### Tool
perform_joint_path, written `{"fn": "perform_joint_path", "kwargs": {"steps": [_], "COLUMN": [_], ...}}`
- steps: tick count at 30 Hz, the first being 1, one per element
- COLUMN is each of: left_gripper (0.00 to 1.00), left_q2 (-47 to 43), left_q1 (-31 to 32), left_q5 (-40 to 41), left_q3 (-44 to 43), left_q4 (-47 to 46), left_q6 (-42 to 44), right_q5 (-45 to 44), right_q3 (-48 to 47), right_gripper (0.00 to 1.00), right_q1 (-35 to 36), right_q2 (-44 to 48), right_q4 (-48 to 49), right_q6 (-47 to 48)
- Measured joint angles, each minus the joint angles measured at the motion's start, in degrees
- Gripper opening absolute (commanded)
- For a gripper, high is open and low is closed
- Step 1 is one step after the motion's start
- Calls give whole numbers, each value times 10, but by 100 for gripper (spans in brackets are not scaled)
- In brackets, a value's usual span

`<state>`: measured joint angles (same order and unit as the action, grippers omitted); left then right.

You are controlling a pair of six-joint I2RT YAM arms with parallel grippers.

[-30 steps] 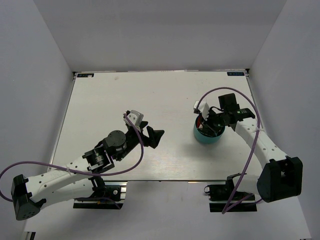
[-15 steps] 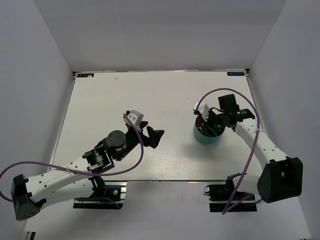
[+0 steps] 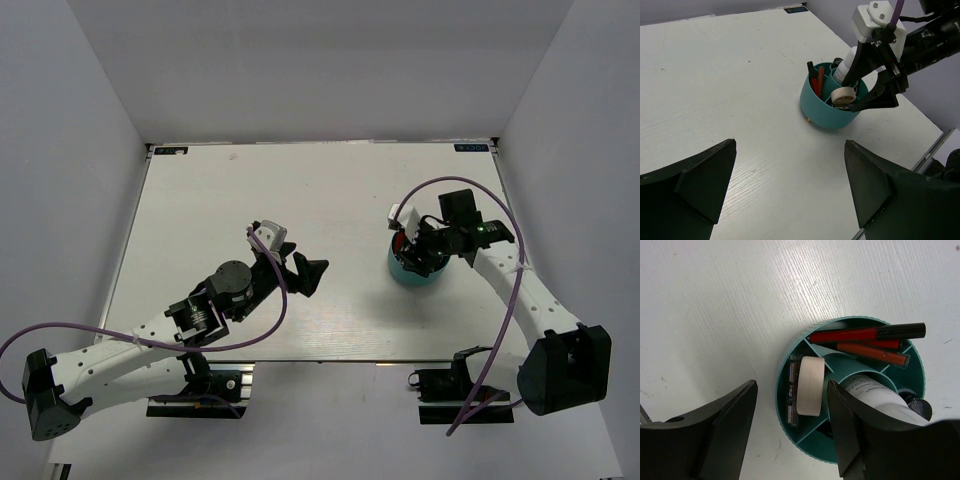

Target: Organize the makeup

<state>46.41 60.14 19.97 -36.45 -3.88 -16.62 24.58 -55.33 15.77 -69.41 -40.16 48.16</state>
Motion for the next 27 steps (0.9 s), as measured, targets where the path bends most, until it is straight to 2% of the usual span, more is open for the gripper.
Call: {"fn": "perform_joint_path", "kwargs": {"steps": [15, 25, 27], "left_gripper": [98, 98, 98], "left_q2": [0, 0, 0], "left_q1": [0, 0, 0], "left_q5": [0, 1, 3], "left_q3": [0, 0, -3], "left_q4": [1, 10, 24], "left_q6": [-3, -14, -26], "right_q5": [6, 50, 66], "right_q3": [-1, -43, -50], "right_gripper": [64, 63, 67], "right_q1": [0, 0, 0], "right_q2": [44, 50, 49], "right_q4": [30, 42, 41], "right_q6": [-34, -70, -77]}}
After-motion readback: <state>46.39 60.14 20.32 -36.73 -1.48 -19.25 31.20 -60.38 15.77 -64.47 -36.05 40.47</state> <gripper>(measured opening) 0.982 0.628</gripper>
